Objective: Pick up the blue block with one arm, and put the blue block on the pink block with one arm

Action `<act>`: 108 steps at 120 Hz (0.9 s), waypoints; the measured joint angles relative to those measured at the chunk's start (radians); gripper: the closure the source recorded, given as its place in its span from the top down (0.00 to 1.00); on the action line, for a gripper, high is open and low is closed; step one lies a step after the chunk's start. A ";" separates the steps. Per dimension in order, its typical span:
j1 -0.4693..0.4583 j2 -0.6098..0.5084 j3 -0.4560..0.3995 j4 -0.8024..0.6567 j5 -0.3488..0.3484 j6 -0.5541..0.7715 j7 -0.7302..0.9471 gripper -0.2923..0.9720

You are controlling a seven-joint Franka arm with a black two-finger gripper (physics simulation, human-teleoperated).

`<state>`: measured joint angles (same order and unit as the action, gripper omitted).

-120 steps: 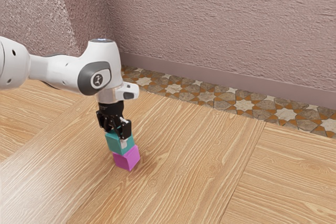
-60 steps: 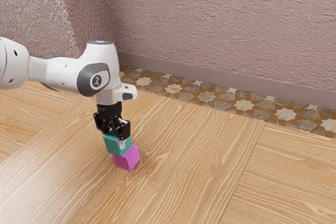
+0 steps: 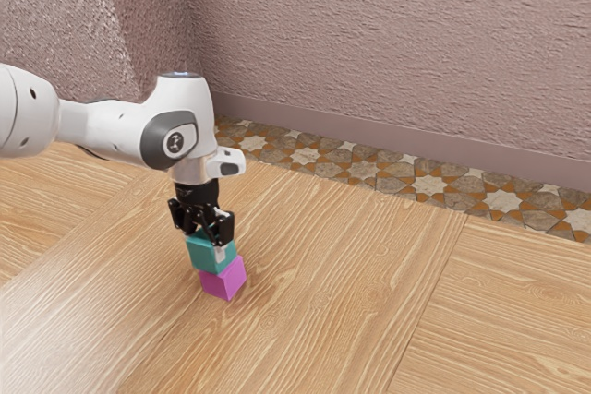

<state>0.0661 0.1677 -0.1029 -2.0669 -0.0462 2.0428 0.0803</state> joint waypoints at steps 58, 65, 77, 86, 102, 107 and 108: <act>0.003 0.015 0.000 0.020 0.002 0.000 -0.011 0.54; 0.002 0.021 0.000 0.023 0.003 0.000 -0.012 0.54; 0.001 0.027 0.000 0.027 0.003 0.000 -0.013 0.54; 0.002 0.029 0.000 0.028 0.004 0.000 -0.013 0.54; -0.001 0.029 0.000 0.029 0.009 0.000 -0.009 0.59; -0.001 0.029 0.000 0.029 0.009 0.000 -0.006 0.62; -0.001 0.029 0.000 0.029 0.009 0.000 -0.006 0.63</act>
<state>0.0647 0.1969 -0.1028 -2.0377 -0.0370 2.0425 0.0747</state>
